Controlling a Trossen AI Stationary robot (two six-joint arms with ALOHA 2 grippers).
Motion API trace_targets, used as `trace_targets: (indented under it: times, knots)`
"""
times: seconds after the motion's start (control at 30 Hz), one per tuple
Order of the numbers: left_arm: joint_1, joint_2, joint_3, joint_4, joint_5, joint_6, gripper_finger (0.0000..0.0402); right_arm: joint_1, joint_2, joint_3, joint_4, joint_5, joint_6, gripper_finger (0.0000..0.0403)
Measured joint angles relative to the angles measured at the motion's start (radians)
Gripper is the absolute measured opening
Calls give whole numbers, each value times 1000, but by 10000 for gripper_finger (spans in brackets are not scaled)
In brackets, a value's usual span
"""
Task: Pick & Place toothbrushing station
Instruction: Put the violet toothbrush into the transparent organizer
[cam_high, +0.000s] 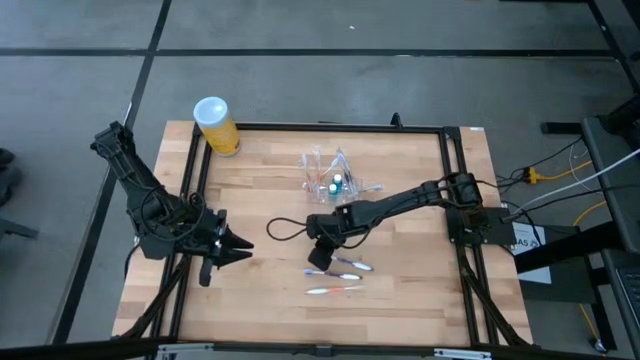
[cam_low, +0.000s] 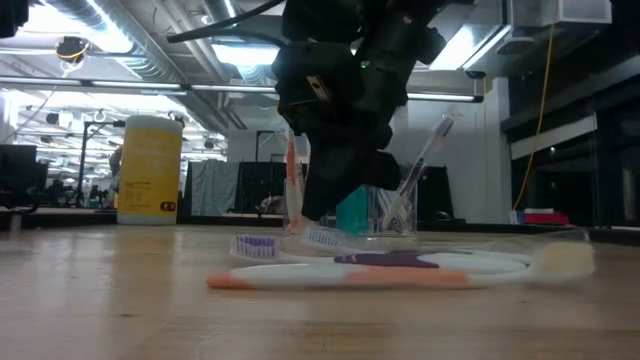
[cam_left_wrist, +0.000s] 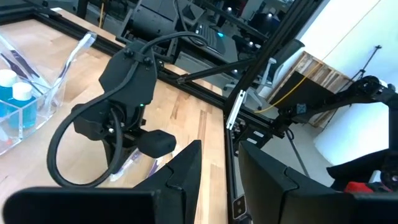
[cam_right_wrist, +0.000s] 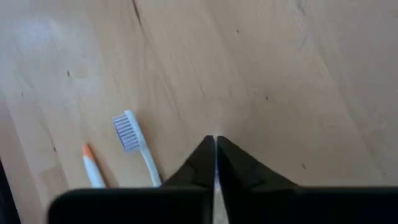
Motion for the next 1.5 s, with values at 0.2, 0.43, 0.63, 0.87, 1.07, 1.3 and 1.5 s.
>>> trace_targets:
  times: [0.2, 0.43, 0.63, 0.87, 1.07, 1.3, 1.5]
  knots:
    - [0, 0, 0, 0, 0, 12, 102, 21, -4, 1, 32, 21, 21, 4]
    - [0, 0, 0, 1, 0, 35, 102, 67, -24, 120, -118, 171, -11, 6]
    - [0, 0, 0, 1, 4, 38, 102, 79, -13, 138, -153, 179, -21, 77]
    - [0, 0, 0, 1, 9, 38, 102, 70, 13, 136, -181, 157, -21, 178]
    - [0, 0, 0, 0, 23, 38, 102, 52, 61, 137, -171, 131, -21, 184]
    - [0, 0, 0, 1, 27, 37, 102, 50, 88, 137, -167, 121, -26, 134]
    - [0, 0, 0, 1, 26, 42, 102, 50, 78, 170, -161, 149, -65, 12]
